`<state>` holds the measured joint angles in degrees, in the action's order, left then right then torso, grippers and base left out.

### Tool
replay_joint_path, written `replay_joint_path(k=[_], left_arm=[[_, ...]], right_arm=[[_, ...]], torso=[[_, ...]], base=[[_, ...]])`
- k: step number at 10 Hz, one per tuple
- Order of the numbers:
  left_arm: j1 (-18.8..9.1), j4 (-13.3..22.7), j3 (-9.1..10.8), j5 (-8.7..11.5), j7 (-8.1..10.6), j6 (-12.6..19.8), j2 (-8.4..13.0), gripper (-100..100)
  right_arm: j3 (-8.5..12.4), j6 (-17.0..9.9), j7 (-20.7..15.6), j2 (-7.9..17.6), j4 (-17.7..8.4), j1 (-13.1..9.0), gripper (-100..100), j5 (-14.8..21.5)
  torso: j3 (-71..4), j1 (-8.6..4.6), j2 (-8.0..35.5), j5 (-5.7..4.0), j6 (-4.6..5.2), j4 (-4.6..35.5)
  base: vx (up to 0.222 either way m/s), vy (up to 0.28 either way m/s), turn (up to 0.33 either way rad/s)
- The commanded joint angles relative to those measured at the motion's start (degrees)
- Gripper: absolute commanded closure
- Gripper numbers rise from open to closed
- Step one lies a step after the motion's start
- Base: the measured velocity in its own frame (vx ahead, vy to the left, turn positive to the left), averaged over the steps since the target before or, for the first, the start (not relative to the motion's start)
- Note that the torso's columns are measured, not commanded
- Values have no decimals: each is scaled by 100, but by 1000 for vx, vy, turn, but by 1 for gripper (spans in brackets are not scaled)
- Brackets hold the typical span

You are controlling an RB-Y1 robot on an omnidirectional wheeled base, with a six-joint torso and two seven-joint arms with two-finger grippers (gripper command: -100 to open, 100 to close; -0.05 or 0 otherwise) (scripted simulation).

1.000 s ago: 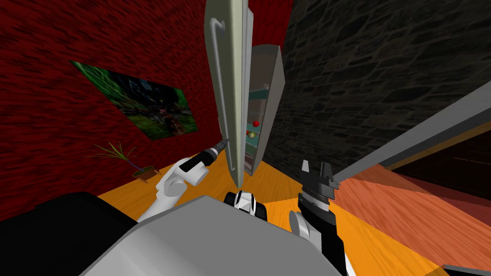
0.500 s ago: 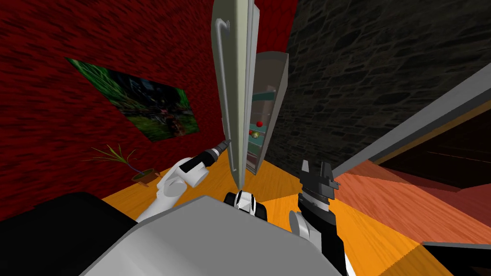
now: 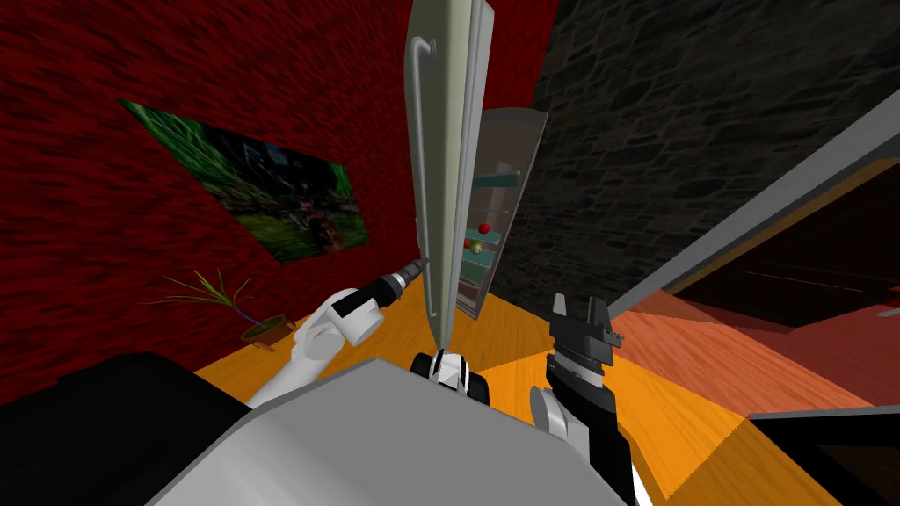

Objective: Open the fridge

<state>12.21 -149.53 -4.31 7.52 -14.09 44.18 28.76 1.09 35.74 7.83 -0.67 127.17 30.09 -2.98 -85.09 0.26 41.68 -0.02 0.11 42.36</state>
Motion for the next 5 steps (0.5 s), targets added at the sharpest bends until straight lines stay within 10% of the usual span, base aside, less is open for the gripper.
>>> replay_joint_path(k=[1,5], left_arm=[[-71,-26,-50,111,-10,-136,91,100],[-161,-31,-246,355,-42,-275,276,100]], right_arm=[[0,0,0,0,0,1,0,0],[0,0,0,0,0,1,0,0]], torso=[[2,7,-2,3,-14,2],[17,-31,19,-3,-3,-6]], base=[[-98,306,-71],[-95,300,-101]])
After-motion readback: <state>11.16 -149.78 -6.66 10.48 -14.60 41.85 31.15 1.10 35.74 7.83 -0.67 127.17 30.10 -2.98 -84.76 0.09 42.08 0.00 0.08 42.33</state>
